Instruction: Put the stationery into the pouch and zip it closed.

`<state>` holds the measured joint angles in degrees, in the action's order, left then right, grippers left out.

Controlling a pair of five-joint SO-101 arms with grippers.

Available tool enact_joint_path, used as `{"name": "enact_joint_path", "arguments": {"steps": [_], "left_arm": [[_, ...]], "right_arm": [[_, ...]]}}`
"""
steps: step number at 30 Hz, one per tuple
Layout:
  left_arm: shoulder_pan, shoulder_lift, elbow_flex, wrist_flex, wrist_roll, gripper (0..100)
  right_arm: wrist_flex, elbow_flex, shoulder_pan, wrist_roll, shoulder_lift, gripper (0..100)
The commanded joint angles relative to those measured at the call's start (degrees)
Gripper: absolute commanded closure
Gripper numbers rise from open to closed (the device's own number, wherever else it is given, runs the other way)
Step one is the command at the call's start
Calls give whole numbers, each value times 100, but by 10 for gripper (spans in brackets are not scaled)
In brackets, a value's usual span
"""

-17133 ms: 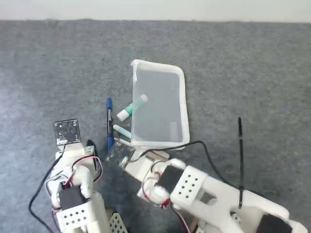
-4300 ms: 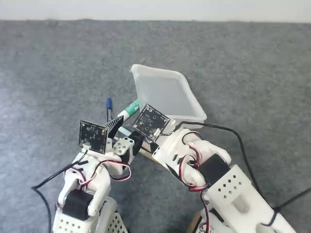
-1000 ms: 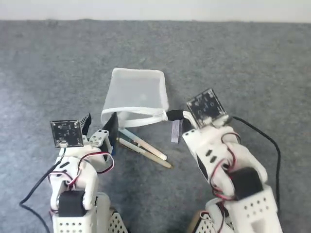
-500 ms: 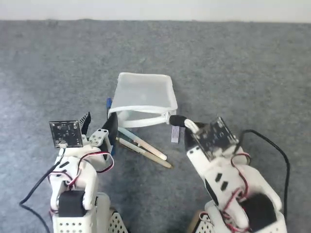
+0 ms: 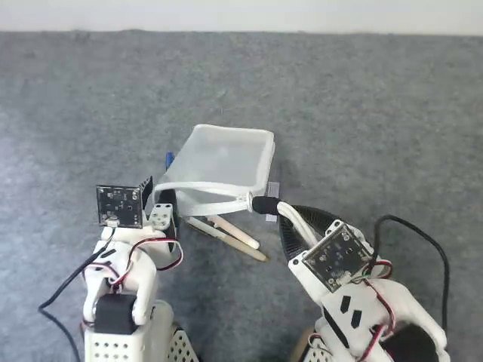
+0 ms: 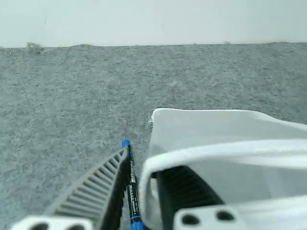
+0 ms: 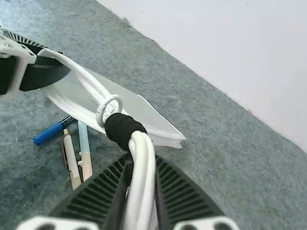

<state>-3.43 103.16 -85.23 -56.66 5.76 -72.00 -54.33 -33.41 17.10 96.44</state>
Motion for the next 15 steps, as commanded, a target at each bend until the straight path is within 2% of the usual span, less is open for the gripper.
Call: {"name": "enact_joint_path", "arguments": {"steps": [1, 5, 11, 15], "left_arm": [[-9, 79, 233, 114, -70, 987], [-26, 88, 488, -220, -149, 990], [-44, 88, 708, -448, -149, 990], [-44, 97, 716, -440, -167, 990]], "right_arm": [[119, 62, -31, 79, 40, 993], [127, 18, -31, 79, 40, 983], [382, -299, -22, 35, 31, 845], [444, -360, -13, 35, 22, 829]]}}
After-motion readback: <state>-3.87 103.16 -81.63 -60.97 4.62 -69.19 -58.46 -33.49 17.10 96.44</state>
